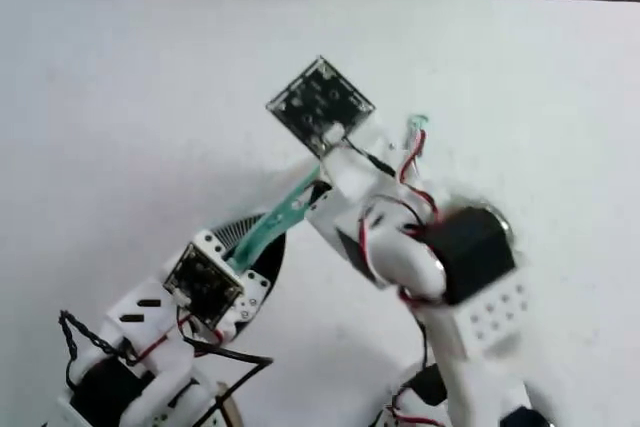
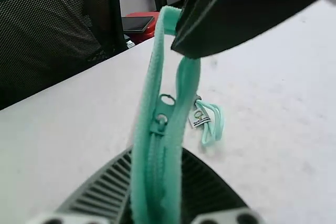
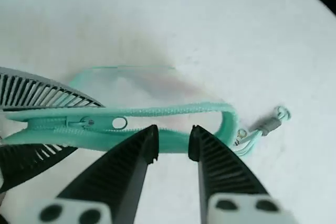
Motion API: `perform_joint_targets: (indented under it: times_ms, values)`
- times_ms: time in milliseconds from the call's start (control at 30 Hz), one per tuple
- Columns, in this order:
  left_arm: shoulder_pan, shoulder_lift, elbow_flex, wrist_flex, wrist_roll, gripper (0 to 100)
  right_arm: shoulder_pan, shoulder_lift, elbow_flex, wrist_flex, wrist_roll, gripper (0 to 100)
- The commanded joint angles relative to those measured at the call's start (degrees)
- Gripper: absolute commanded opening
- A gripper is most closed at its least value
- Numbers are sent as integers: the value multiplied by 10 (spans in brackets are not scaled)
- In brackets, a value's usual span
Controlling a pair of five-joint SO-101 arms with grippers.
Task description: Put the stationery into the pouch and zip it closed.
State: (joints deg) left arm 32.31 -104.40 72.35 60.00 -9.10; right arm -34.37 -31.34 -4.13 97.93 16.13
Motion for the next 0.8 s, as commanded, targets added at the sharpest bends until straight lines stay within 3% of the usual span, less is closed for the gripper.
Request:
perform_joint_targets:
  times_ms: [0,133,300,500,767]
  values:
    - [0,-4,-3,-16,-4,24,-1,15,-27,7,-21,119]
    - [0,-4,-3,-16,-4,24,-65,18,-2,9,-28,127]
    - [0,-4,-2,-16,-4,24,-110,15,15,9,-77,271]
    - [0,-4,-2,-16,-4,24,-115,15,3,10,-108,268]
    - [0,-4,-2,-16,-5,24,-176,15,4,10,-114,269]
